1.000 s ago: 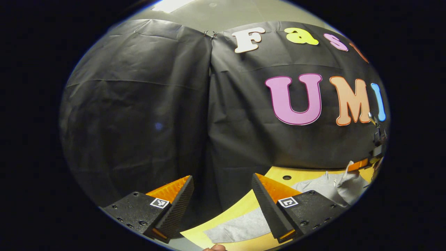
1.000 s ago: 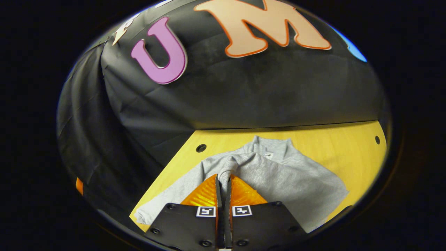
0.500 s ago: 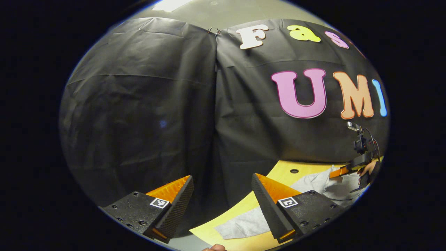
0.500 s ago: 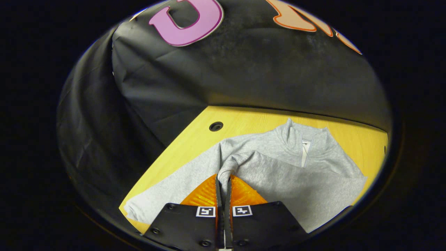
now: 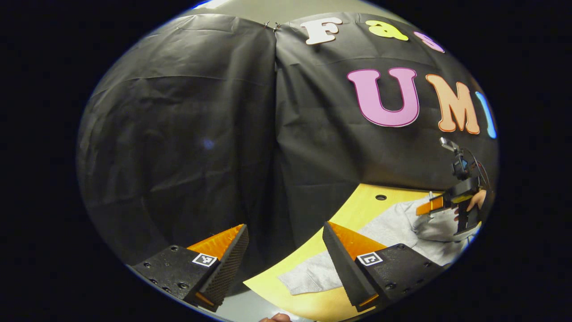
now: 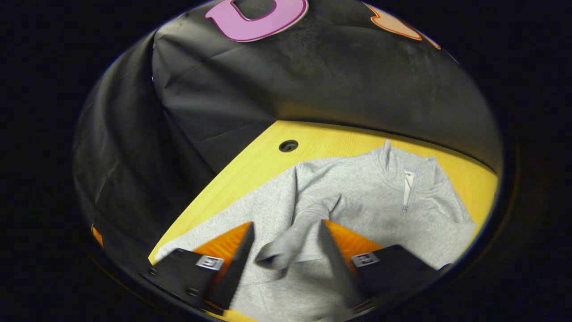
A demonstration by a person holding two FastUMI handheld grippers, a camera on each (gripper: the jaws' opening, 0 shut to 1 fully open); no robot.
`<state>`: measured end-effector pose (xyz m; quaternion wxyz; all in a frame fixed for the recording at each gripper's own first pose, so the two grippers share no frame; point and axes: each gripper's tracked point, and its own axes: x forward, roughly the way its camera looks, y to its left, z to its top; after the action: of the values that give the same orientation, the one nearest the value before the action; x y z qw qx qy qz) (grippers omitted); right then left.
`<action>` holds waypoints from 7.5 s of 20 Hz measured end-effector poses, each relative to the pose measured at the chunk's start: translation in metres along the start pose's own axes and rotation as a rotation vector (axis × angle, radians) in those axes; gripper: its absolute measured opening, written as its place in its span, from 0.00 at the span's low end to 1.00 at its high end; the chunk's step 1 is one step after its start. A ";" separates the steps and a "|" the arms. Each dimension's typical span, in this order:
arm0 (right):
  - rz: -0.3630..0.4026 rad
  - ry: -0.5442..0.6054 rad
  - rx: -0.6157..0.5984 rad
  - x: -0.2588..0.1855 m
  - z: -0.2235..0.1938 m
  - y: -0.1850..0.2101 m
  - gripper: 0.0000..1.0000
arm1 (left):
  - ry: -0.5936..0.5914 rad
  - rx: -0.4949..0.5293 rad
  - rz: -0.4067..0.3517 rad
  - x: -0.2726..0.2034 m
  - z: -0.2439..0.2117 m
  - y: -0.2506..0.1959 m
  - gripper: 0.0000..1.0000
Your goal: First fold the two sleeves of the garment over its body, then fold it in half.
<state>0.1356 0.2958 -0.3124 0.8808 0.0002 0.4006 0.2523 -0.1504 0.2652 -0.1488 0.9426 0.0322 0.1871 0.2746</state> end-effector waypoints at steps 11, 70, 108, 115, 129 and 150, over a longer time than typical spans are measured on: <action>-0.082 -0.149 0.103 -0.095 0.001 -0.065 0.99 | 0.210 -0.020 -0.030 0.030 -0.089 -0.008 0.98; -0.521 -0.197 0.305 -0.346 -0.181 -0.271 0.97 | 0.205 0.034 -0.656 0.060 0.030 -0.337 0.00; -0.542 -0.180 0.372 -0.410 -0.245 -0.344 0.99 | 0.275 0.209 -0.979 -0.077 -0.056 -0.588 0.88; -0.410 -0.190 0.297 -0.362 -0.208 -0.309 0.96 | 0.176 0.120 -0.791 -0.036 -0.007 -0.482 0.96; -0.425 -0.171 0.266 -0.279 -0.178 -0.231 0.99 | 0.265 0.140 -0.612 0.021 -0.052 -0.258 0.97; -0.487 0.138 0.204 -0.235 -0.279 -0.222 0.99 | 0.532 0.192 -0.665 0.005 -0.185 -0.242 0.96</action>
<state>-0.0927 -0.0584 -0.3807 0.8815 -0.0249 0.4714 -0.0091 -0.0925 0.0554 -0.3612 0.8914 -0.0144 0.4484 -0.0637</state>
